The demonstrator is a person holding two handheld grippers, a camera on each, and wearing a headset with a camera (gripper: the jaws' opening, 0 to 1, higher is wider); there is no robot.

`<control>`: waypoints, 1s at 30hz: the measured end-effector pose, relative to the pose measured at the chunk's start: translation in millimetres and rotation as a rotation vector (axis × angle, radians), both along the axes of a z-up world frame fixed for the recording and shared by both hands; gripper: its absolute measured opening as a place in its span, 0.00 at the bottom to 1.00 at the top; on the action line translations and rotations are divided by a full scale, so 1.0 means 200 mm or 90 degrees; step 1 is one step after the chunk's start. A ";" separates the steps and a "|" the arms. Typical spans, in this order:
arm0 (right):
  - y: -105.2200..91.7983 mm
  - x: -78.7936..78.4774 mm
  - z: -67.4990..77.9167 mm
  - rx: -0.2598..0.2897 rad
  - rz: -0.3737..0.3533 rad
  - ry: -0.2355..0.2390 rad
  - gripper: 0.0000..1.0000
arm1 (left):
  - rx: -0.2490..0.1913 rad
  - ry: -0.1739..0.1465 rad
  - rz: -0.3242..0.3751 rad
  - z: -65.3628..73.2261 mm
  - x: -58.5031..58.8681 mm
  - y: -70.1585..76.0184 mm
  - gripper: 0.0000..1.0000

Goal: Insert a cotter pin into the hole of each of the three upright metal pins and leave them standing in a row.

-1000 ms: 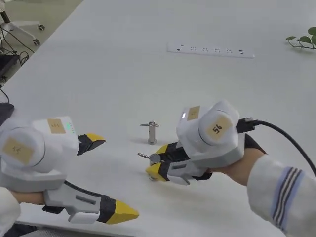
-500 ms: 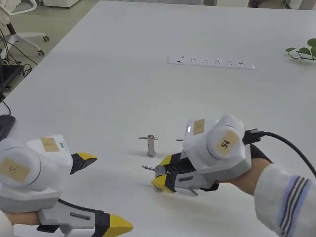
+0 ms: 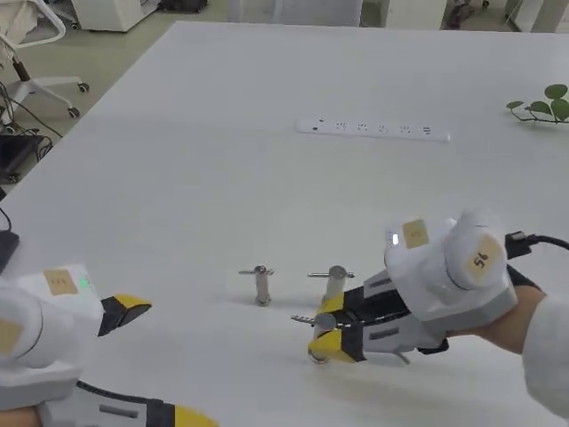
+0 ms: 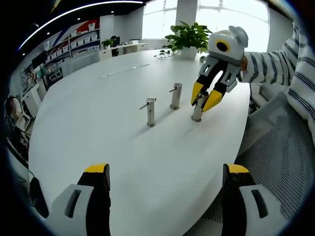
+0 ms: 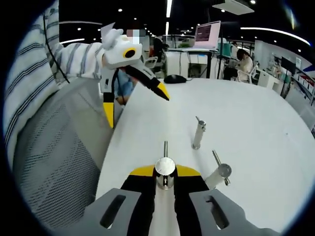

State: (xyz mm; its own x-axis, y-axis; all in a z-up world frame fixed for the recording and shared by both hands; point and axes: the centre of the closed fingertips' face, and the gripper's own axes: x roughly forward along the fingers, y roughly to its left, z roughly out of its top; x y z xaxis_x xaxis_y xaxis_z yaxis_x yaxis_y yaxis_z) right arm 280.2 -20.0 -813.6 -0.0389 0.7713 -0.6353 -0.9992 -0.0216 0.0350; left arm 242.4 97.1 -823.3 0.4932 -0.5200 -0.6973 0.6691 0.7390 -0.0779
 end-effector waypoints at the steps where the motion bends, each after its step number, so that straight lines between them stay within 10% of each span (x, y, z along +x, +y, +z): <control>1: -0.02 0.01 0.01 0.003 0.003 0.000 0.13 | 0.001 0.002 -0.002 0.00 0.00 -0.01 0.95; 30: -0.34 0.19 0.02 0.014 0.062 -0.039 0.13 | 0.026 0.016 0.029 0.00 -0.03 0.00 0.92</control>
State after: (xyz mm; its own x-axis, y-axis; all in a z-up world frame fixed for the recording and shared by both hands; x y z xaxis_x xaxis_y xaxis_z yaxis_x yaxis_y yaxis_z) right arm 317.9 -87.1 -810.3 -0.0757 0.7797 -0.6215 -0.9925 -0.1190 -0.0284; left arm 237.4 97.0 -822.7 0.4981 -0.4681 -0.7299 0.6324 0.7720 -0.0635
